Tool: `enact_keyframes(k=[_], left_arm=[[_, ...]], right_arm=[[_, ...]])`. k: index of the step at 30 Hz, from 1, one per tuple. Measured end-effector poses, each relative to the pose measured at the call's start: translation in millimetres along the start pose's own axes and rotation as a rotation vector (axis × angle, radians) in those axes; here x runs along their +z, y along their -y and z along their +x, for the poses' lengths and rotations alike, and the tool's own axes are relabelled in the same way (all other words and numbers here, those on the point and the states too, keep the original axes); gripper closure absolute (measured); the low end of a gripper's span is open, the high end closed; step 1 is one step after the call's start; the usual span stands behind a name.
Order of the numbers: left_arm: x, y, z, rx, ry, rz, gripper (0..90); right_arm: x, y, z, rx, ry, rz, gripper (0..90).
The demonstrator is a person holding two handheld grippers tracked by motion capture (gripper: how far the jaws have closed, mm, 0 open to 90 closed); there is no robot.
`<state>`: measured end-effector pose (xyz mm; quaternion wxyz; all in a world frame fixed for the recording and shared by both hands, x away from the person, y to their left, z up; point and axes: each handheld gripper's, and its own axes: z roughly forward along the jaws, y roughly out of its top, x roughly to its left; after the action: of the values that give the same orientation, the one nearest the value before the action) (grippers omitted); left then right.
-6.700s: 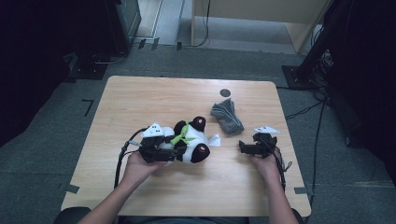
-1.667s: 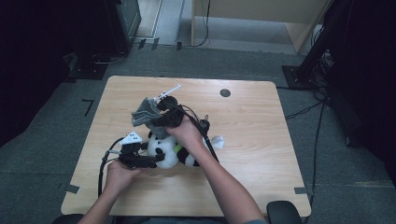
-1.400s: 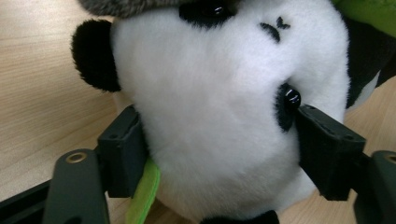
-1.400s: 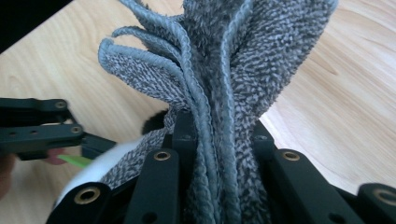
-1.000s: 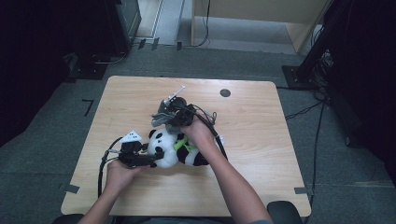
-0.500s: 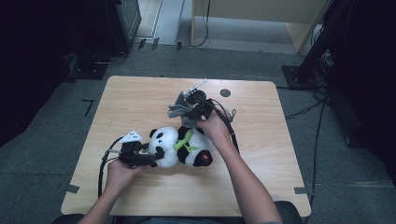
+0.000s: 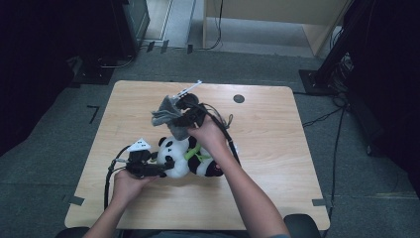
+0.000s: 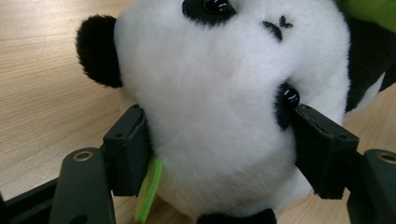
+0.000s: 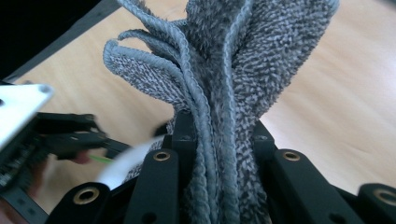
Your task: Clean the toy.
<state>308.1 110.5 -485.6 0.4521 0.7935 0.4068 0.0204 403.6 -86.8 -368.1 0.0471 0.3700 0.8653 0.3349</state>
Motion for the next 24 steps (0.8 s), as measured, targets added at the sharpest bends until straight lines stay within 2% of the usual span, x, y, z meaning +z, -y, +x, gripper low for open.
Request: enact_keyframes(k=[3,5,8,10,14,17,24], left_arm=[[0.0,-0.1,-0.1,-0.002,0.000,0.002,28.4],[0.1,0.0,0.0,-0.004,0.001,0.000,28.4],[0.1,-0.2,2.2,-0.031,0.000,0.006,28.2],[0.5,-0.1,2.6,-0.035,0.001,0.002,28.3],[0.7,-0.2,2.4,-0.038,0.000,-0.001,28.9],[0.7,-0.1,2.4,-0.039,0.000,-0.001,29.1],[0.4,0.1,2.0,-0.031,-0.001,0.003,29.6]], right_arm=[[25.7,-2.8,14.9,-0.015,-0.044,0.038,72.8],[40.7,-2.0,19.8,-0.009,-0.065,0.073,72.9],[57.3,3.4,21.2,-0.022,-0.033,0.122,73.1],[58.6,6.8,16.8,-0.009,-0.027,0.112,73.2],[55.6,11.1,9.1,-0.015,-0.006,0.105,72.8],[51.9,13.9,1.9,0.000,0.026,0.106,73.0],[38.2,20.5,-13.0,-0.007,0.098,0.129,73.5]])
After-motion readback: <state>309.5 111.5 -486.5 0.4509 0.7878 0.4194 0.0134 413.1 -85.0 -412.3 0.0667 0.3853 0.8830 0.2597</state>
